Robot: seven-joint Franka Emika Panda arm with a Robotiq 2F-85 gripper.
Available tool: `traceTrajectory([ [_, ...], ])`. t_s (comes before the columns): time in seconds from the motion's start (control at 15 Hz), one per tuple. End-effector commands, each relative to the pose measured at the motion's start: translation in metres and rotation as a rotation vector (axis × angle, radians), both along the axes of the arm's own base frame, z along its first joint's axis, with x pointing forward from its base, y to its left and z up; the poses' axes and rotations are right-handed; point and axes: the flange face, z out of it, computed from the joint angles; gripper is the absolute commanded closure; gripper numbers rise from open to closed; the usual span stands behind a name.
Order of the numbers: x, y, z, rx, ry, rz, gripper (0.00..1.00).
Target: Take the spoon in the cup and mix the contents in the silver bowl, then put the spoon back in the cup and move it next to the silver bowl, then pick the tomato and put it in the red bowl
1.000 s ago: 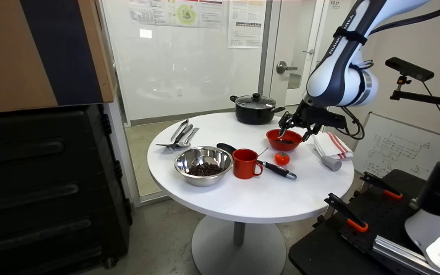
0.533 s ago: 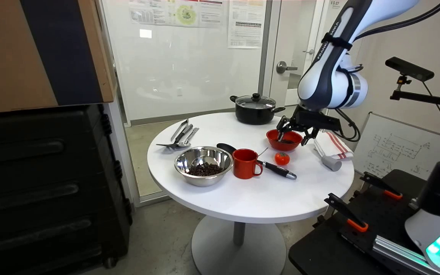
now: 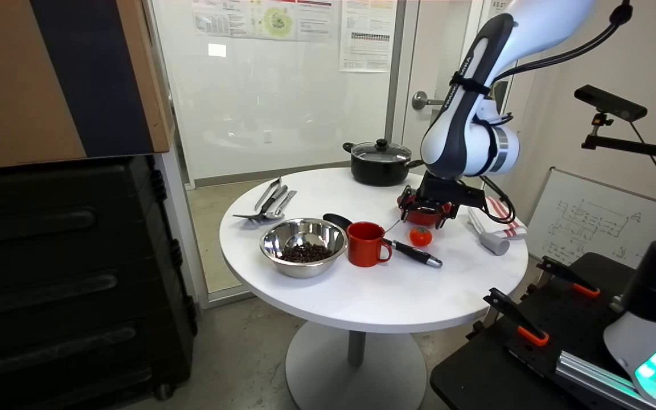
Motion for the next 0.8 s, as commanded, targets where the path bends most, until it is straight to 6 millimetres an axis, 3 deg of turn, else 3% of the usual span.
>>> traceTrajectory([
  [0.0, 0.007, 0.003, -0.013, -0.014, 0.026, -0.041, 0.0],
  [0.47, 0.003, 0.016, -0.022, -0.029, 0.06, -0.039, 0.0],
  [0.53, 0.003, 0.016, -0.023, -0.031, 0.061, -0.046, 0.25],
  [0.6, 0.003, 0.017, -0.023, -0.032, 0.063, -0.047, 0.26],
  [0.73, 0.003, 0.017, -0.024, -0.035, 0.064, -0.055, 0.4],
])
